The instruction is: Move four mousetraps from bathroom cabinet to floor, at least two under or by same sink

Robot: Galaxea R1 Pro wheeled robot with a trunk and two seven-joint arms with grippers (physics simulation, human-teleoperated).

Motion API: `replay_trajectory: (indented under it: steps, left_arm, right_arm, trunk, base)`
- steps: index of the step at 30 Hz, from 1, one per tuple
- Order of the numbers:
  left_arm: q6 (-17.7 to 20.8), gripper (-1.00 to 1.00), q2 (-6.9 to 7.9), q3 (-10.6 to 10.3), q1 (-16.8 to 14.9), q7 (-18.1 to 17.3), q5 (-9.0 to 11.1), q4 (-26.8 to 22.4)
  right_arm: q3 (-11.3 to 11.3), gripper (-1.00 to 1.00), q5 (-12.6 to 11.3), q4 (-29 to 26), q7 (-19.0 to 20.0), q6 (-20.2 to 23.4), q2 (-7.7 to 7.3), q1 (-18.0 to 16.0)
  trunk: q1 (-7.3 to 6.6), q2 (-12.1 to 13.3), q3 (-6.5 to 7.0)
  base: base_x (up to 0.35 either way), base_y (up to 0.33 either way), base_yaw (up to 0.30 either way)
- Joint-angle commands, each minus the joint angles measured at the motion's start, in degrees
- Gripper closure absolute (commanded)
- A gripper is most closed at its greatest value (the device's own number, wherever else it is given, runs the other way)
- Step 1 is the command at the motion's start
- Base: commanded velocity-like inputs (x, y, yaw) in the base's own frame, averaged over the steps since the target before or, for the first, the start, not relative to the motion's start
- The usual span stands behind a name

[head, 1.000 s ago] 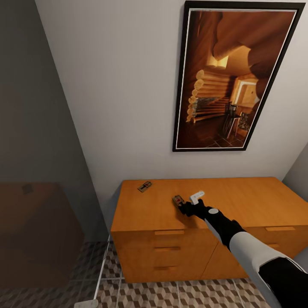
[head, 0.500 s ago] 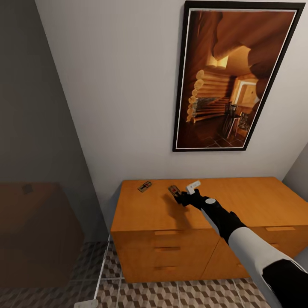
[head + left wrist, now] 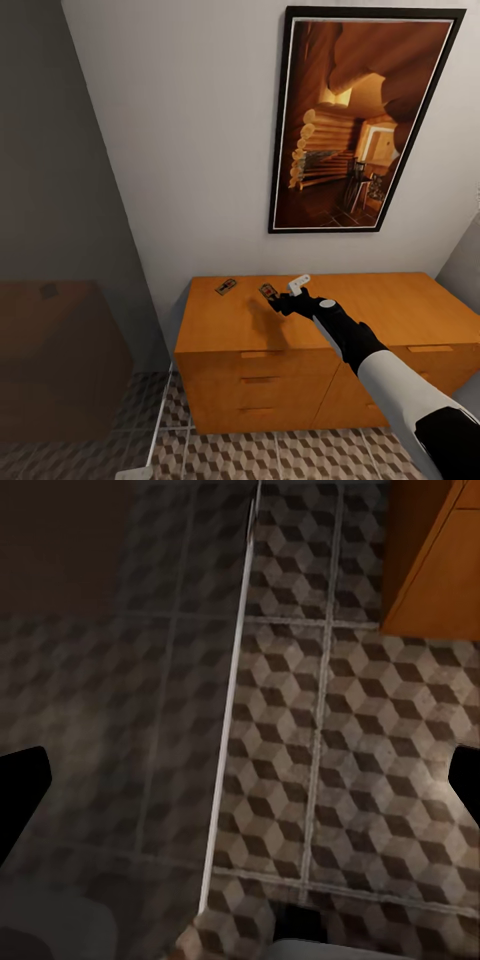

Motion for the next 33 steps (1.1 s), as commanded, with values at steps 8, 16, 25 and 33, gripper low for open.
replay_trajectory:
  steps: [8,16,25,33]
  left_arm:
    - [-0.3,-1.0,-0.04,-0.5,-0.1,0.1,0.3,0.2]
    - [-0.3,-1.0,-0.04,-0.5,-0.1,0.1,0.3,0.2]
    - [-0.3,-1.0,-0.11,-0.6,-0.1,0.1,0.2,0.2]
    - [-0.3,-1.0,-0.07,-0.5,-0.1,0.1,0.2,0.2]
  right_arm:
    - [0.3,1.0,-0.6,-0.9,0.4,1.3,-0.21,0.0]
    - [0.4,1.0,-0.5,-0.8,0.4,1.4,-0.21,-0.1]
    - [0.4,1.0,-0.5,-0.5,0.4,1.4,-0.21,-0.1]
    - [0.4,1.0,-0.4,-0.3,0.4,1.4,-0.21,0.0]
  trunk:
    - [0.01,-0.1,-0.13]
    - [0.01,-0.1,-0.13]
    - [0.01,-0.1,-0.13]
    - [0.01,-0.1,-0.13]
  base:
    - [-0.319,0.0,0.0]
    - [-0.332,-0.023,0.0]
    - [-0.331,-0.114,0.0]
    - [-0.311,-0.163,0.0]
